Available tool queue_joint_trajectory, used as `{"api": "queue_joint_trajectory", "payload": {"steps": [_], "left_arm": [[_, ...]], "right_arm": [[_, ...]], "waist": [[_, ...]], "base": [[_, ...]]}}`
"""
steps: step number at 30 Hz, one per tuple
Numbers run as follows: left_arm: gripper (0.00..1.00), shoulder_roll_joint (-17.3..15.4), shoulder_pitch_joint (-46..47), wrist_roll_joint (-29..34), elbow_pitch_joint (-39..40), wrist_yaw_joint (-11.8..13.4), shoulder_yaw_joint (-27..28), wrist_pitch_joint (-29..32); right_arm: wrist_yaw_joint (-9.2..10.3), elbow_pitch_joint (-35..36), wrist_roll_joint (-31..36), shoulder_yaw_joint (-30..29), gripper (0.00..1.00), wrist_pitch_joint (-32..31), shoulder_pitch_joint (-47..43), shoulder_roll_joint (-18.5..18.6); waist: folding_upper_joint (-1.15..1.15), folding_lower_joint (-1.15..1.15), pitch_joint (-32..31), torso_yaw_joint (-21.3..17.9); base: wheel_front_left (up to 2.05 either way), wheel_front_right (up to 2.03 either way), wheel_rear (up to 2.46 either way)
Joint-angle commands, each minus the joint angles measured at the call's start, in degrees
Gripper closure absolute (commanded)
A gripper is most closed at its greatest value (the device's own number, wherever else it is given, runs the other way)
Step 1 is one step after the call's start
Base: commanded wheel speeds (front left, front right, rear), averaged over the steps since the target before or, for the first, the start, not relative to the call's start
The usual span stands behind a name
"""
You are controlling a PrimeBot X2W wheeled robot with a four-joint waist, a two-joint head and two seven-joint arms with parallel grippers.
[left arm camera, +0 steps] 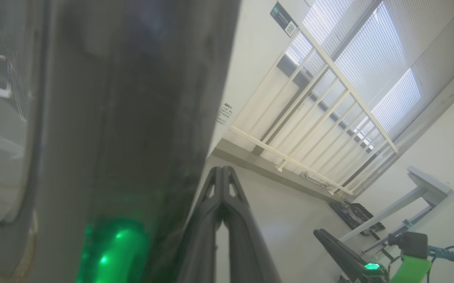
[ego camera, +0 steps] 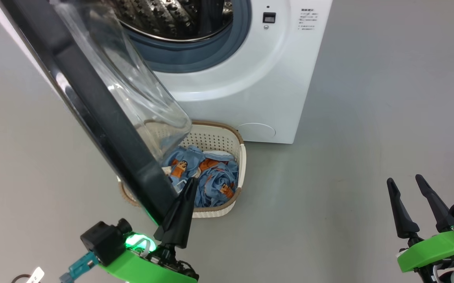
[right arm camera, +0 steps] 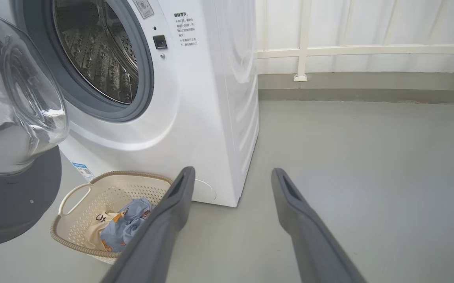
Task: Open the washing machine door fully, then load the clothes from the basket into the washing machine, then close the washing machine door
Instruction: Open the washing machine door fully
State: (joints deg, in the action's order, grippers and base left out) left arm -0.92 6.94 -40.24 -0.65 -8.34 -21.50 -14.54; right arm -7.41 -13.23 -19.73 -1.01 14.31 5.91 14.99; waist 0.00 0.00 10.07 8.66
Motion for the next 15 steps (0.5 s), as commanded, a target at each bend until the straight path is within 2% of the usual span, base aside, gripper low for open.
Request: {"api": "queue_joint_trajectory", "payload": {"steps": [1,15], "left_arm": [[1.00,-2.0,0.6,0.2,1.1,0.9,5.1,-0.5],[1.00,-2.0,-1.6,1.4,4.6,1.3,5.3,-0.5]], "right_arm": [[-0.08,1.6,0.8,1.1,0.00,0.7,0.8,1.4],[-0.08,1.9,0.8,1.5,0.00,0.7,1.6,2.5]], "waist": [[0.00,0.00,0.3,0.7],[0.00,0.00,1.6,4.5]], "base": [[0.00,0.00,0.00],[0.00,0.00,0.00]]}}
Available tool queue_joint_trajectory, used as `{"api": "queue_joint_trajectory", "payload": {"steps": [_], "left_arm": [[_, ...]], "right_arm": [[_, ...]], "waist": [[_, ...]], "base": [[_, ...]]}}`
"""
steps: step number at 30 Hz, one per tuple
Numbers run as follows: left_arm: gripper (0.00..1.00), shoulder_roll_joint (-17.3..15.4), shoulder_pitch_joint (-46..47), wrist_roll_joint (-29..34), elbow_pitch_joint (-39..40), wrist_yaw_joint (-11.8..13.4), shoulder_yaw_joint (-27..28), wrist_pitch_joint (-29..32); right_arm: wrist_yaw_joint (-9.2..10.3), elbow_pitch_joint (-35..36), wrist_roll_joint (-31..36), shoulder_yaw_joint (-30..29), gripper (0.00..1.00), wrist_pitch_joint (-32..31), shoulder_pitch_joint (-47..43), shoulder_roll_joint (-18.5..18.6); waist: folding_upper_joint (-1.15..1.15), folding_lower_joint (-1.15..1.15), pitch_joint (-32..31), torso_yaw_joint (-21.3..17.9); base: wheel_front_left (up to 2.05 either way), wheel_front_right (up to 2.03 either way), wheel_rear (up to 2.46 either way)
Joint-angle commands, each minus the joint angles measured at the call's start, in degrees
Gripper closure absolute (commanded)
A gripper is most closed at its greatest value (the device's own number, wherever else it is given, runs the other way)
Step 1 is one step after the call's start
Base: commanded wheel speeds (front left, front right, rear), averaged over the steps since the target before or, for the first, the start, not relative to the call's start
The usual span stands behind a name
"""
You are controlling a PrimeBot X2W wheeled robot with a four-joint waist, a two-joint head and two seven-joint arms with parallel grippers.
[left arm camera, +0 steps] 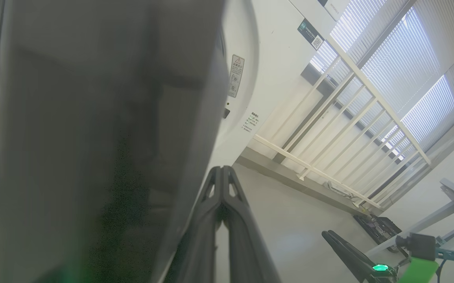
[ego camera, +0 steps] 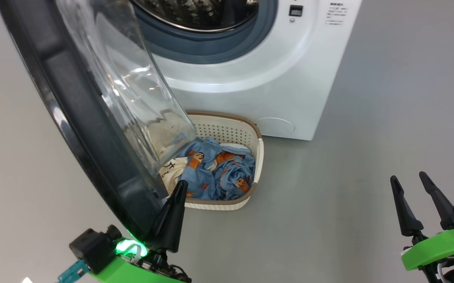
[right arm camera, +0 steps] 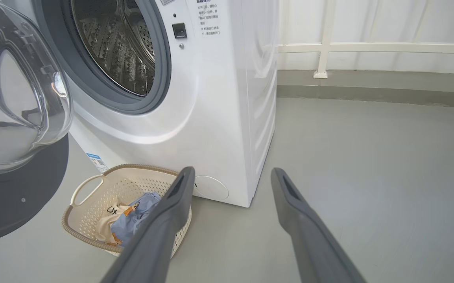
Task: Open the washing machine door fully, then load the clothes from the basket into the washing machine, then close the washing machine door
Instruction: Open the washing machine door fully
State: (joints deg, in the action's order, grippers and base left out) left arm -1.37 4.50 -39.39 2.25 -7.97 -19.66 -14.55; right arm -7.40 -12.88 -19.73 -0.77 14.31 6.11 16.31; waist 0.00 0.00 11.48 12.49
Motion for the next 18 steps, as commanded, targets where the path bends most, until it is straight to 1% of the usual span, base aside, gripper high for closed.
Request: {"api": "queue_joint_trajectory", "payload": {"steps": [1,9,18], "left_arm": [[1.00,-1.5,0.7,0.6,2.0,0.9,3.5,-0.4],[1.00,-1.5,-0.7,1.5,4.2,1.5,3.2,-0.4],[1.00,-1.5,-2.1,2.0,6.3,2.8,4.3,-0.4]], "right_arm": [[-0.09,1.5,0.8,1.3,0.00,0.7,1.4,1.2],[-0.09,1.6,0.8,1.5,0.00,0.7,1.6,1.9],[-0.09,1.5,0.7,1.7,0.00,0.7,1.6,2.6]], "waist": [[0.00,0.00,0.2,1.0],[0.00,0.00,0.4,3.3],[0.00,0.00,0.4,5.2]], "base": [[0.00,0.00,0.00],[0.00,0.00,0.00],[0.00,0.00,0.00]]}}
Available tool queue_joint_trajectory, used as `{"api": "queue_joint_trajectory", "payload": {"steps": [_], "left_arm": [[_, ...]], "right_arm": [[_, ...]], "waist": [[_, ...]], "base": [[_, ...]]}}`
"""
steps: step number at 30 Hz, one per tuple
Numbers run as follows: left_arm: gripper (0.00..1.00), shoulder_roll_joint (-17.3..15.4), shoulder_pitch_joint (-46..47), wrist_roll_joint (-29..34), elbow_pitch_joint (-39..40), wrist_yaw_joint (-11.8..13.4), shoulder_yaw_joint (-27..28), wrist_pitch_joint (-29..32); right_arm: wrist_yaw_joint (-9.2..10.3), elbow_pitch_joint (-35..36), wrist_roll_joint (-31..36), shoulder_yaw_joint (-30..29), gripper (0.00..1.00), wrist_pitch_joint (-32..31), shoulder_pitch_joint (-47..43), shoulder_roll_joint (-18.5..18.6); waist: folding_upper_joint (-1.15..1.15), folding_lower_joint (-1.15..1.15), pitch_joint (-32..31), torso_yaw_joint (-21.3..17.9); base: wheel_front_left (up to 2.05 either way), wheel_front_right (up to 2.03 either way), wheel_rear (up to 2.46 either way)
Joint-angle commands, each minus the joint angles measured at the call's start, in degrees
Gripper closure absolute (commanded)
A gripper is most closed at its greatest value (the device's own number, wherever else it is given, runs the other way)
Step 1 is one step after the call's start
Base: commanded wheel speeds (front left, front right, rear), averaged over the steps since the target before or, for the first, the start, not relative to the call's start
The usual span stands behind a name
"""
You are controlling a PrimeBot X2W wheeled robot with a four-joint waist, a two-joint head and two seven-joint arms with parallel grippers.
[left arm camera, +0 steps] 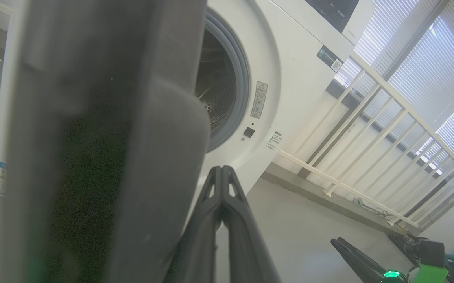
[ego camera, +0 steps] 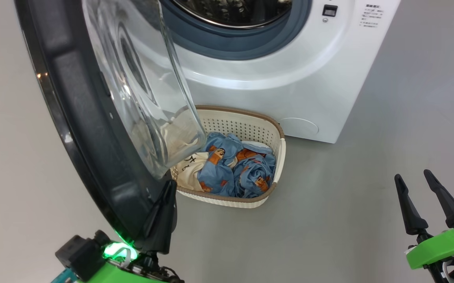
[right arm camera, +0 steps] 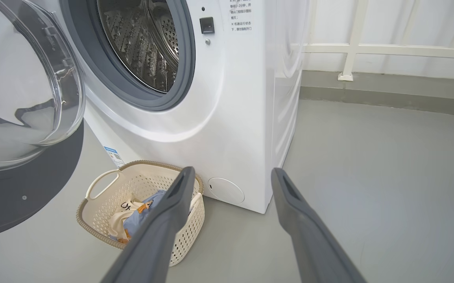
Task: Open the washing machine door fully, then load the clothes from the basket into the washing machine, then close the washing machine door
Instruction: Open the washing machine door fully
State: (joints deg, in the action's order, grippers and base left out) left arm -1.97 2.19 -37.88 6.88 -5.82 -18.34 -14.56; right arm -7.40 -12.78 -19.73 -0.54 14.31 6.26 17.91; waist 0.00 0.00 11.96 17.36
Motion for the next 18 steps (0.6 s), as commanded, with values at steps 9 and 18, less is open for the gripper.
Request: {"api": "queue_joint_trajectory", "payload": {"steps": [9,18], "left_arm": [[1.00,-0.9,-0.3,1.2,2.9,2.6,5.6,-0.4],[1.00,-0.9,-0.7,1.7,2.5,4.8,10.6,-0.4]], "right_arm": [[-0.09,1.5,0.7,1.9,0.00,0.7,1.6,1.3],[-0.09,1.6,0.7,2.2,0.00,0.7,1.8,1.5]], "waist": [[0.00,0.00,0.0,2.6],[0.00,0.00,0.4,3.7]], "base": [[0.00,0.00,0.00],[0.00,0.00,0.00]]}}
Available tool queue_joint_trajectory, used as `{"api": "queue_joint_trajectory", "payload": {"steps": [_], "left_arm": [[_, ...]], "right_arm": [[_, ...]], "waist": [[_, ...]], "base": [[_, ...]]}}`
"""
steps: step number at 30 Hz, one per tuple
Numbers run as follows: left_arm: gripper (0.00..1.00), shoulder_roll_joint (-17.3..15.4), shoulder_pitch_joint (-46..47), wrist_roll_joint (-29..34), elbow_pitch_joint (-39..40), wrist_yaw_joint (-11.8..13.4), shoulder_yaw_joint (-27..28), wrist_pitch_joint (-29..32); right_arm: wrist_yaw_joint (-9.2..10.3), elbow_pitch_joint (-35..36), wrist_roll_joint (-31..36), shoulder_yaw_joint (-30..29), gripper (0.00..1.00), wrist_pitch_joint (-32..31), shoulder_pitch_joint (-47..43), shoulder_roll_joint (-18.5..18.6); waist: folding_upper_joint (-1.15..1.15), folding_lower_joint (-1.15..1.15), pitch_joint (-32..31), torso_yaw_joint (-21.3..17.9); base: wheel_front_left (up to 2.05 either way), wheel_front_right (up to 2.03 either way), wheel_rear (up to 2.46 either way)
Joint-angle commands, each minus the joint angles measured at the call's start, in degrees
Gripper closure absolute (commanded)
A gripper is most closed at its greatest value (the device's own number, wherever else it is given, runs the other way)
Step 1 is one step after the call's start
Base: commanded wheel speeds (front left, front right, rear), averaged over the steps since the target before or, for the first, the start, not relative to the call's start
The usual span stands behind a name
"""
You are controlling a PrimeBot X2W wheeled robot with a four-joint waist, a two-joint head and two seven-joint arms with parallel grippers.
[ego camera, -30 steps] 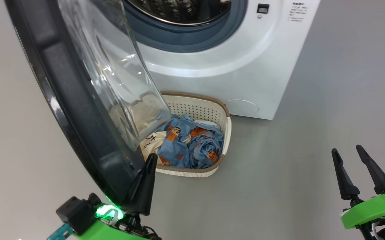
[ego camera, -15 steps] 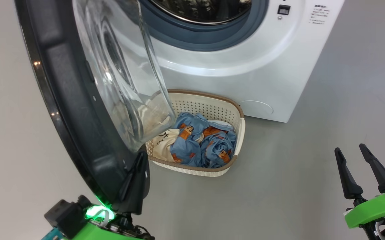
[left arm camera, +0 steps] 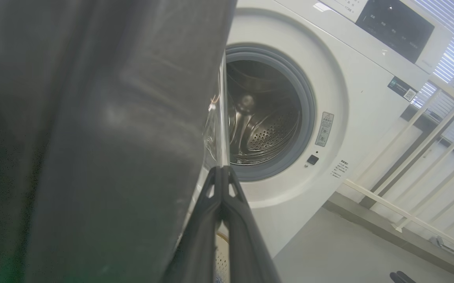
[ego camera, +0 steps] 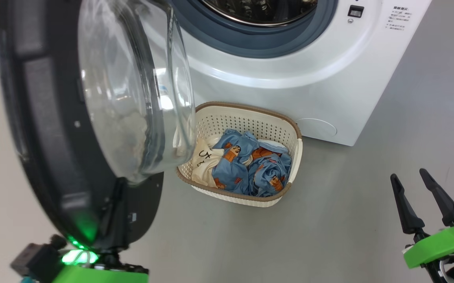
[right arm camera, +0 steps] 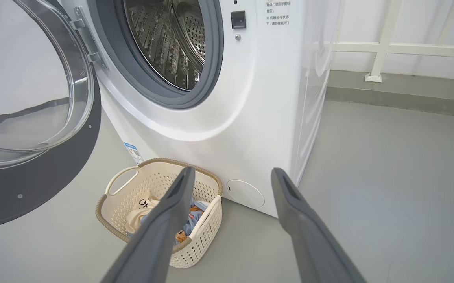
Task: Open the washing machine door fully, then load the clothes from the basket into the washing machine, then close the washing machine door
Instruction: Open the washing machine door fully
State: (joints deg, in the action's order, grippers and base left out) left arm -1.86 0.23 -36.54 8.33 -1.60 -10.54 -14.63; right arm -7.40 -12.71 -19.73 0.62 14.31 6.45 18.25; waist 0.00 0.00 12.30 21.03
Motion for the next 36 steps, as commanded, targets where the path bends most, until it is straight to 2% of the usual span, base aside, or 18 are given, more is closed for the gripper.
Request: {"api": "queue_joint_trajectory", "payload": {"steps": [1,7,16,25,36], "left_arm": [[1.00,-1.0,1.1,0.4,0.9,0.8,3.5,-0.4],[1.00,-1.0,1.0,1.2,-0.2,2.1,8.4,-0.4],[1.00,-1.0,1.5,2.9,-2.8,2.4,16.2,-0.4],[1.00,-1.0,5.4,5.3,-7.7,0.5,22.9,-0.4],[1.00,-1.2,12.3,9.6,-16.6,-2.4,34.4,-0.4]], "right_arm": [[-0.09,1.5,0.7,1.0,0.00,0.7,1.6,1.1],[-0.09,1.5,0.7,1.1,0.00,0.7,1.7,1.3],[-0.09,1.5,0.5,1.5,0.00,0.7,1.5,1.4],[-0.09,1.6,0.5,1.8,0.00,0.7,1.5,1.9],[-0.09,1.7,0.4,2.3,0.00,0.7,1.9,2.5]], "waist": [[0.00,0.00,0.1,0.1],[0.00,0.00,0.2,0.5],[0.00,0.00,0.0,0.5],[0.00,0.00,0.5,0.7],[0.00,0.00,1.8,0.2]], "base": [[0.00,0.00,0.00],[0.00,0.00,0.00],[0.00,0.00,0.00],[0.00,0.00,0.00],[0.00,0.00,0.00]]}}
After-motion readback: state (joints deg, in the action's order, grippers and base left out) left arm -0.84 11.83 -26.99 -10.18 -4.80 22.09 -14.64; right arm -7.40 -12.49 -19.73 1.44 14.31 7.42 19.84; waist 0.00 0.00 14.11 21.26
